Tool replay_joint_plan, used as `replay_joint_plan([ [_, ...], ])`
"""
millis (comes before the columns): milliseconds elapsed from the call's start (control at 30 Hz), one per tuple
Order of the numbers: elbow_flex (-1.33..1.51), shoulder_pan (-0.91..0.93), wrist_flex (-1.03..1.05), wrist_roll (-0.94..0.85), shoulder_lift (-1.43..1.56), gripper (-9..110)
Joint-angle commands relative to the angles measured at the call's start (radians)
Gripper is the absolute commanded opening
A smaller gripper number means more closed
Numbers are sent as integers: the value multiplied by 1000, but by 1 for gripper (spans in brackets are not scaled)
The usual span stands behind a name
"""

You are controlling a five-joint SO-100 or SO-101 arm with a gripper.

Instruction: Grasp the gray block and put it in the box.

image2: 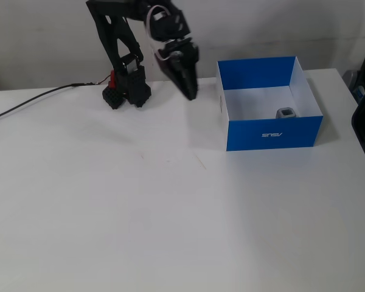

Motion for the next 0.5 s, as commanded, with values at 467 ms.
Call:
replay_joint_plan([
  [467, 476, -433, -130, -77, 517, 0],
])
